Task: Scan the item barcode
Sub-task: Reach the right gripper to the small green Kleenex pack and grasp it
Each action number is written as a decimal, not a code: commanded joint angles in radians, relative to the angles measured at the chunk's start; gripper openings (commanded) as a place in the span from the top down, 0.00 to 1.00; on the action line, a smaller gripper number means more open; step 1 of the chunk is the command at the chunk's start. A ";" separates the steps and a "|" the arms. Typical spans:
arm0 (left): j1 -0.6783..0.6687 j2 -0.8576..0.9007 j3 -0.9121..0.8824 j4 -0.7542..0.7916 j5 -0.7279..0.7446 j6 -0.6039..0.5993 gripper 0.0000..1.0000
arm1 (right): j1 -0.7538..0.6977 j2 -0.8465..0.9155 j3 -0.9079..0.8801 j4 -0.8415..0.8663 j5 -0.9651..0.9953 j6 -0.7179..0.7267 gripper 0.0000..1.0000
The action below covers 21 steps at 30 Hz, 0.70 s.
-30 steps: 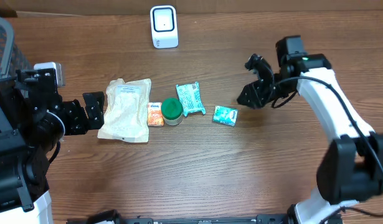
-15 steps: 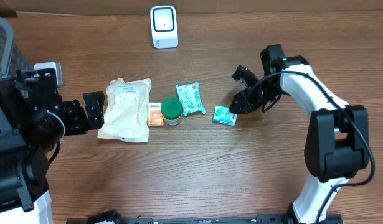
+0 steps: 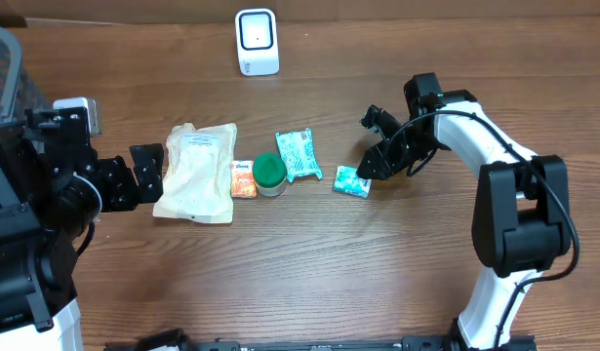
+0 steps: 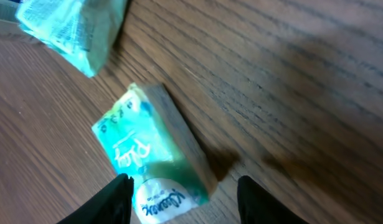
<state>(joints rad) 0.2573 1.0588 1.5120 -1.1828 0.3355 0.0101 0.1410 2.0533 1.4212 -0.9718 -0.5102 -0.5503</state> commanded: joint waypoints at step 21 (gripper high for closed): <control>0.006 0.002 0.019 0.000 -0.006 0.020 0.01 | 0.008 0.034 -0.005 -0.002 -0.003 0.530 0.96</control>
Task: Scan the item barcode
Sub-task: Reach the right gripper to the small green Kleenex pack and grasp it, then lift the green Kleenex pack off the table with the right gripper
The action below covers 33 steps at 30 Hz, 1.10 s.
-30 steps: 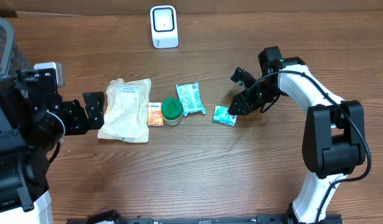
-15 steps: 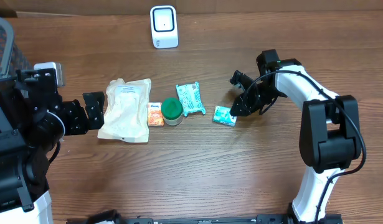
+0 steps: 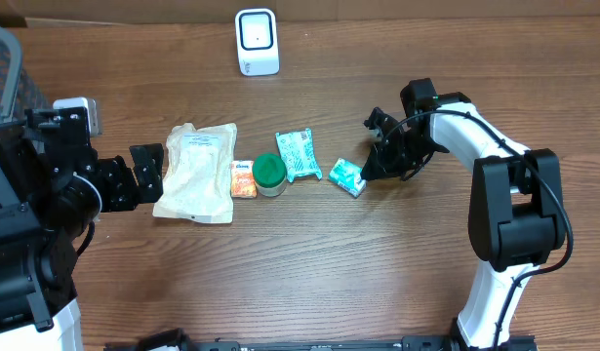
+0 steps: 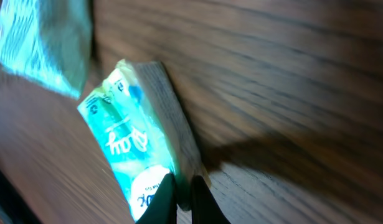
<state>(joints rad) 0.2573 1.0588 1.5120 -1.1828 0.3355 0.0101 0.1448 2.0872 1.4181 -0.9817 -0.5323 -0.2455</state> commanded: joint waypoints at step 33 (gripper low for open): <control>0.006 0.002 0.019 0.000 -0.006 0.020 0.00 | 0.019 -0.088 -0.001 0.112 0.195 0.400 0.64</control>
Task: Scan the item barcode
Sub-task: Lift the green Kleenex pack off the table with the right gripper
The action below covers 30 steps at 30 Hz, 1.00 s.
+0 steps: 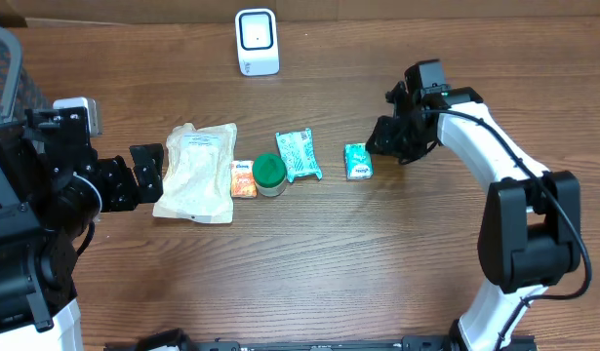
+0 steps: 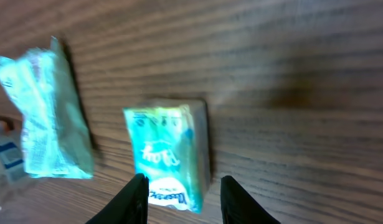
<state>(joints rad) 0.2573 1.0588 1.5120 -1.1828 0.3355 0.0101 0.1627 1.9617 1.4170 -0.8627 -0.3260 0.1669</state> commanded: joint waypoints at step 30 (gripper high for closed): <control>0.006 0.002 0.019 0.000 -0.006 0.020 0.00 | -0.032 0.089 0.078 -0.095 -0.347 -0.070 0.96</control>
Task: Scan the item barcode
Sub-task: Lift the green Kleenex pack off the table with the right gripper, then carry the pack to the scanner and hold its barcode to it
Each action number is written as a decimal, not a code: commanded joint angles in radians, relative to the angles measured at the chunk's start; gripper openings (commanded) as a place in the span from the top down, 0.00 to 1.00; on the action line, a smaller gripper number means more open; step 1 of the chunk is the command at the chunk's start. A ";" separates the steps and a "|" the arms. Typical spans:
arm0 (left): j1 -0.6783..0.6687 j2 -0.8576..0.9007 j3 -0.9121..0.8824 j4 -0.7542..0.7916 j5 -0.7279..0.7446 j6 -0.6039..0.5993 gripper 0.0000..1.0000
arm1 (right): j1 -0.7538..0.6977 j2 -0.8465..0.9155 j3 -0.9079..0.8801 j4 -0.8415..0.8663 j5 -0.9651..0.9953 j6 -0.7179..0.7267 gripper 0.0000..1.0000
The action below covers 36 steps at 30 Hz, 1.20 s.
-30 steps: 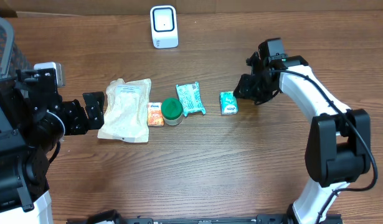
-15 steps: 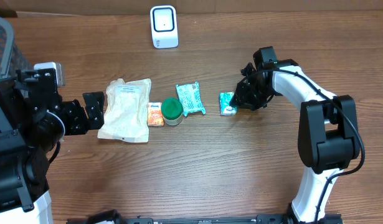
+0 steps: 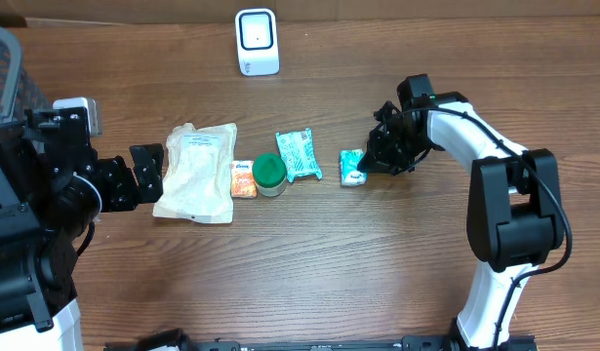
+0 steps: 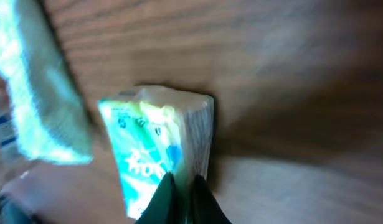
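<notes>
The small teal and white tissue pack (image 3: 351, 167) lies on the wooden table (image 3: 309, 253), right of the row of items. In the right wrist view the tissue pack (image 4: 151, 146) fills the middle, blurred. My right gripper (image 3: 374, 162) is at the pack's right side; the right gripper (image 4: 181, 198) has its dark fingertips (image 4: 167, 194) pinched together on the pack's near edge. The white barcode scanner (image 3: 257, 41) stands at the far edge. My left gripper (image 3: 146, 173) rests open beside a white pouch.
In a row left of the pack lie a teal and white sachet (image 3: 298, 154), a green-lidded jar (image 3: 269, 174), a small orange packet (image 3: 243, 179) and a large white pouch (image 3: 196, 172). A mesh basket (image 3: 1, 68) stands at the far left.
My right gripper was open with its fingers astride the tissue pack; now it is shut on the pack's edge. The pack sits slightly further left and turned. The left arm is unchanged.
My right gripper stood open over the tissue pack, which lay nearer the front. Then it was shut on the pack's edge. Later the pack lay further back and straighter with the gripper open over it. Now the gripper is shut on it again.
</notes>
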<state>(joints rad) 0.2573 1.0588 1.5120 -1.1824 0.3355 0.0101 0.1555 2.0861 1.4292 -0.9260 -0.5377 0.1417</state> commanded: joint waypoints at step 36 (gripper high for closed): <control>0.006 0.002 0.019 0.000 -0.006 0.020 0.01 | 0.047 -0.218 0.124 0.039 -0.684 0.016 0.96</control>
<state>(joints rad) 0.2573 1.0588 1.5120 -1.1828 0.3355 0.0101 0.1432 1.8984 1.5074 -0.9142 -1.3750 0.0750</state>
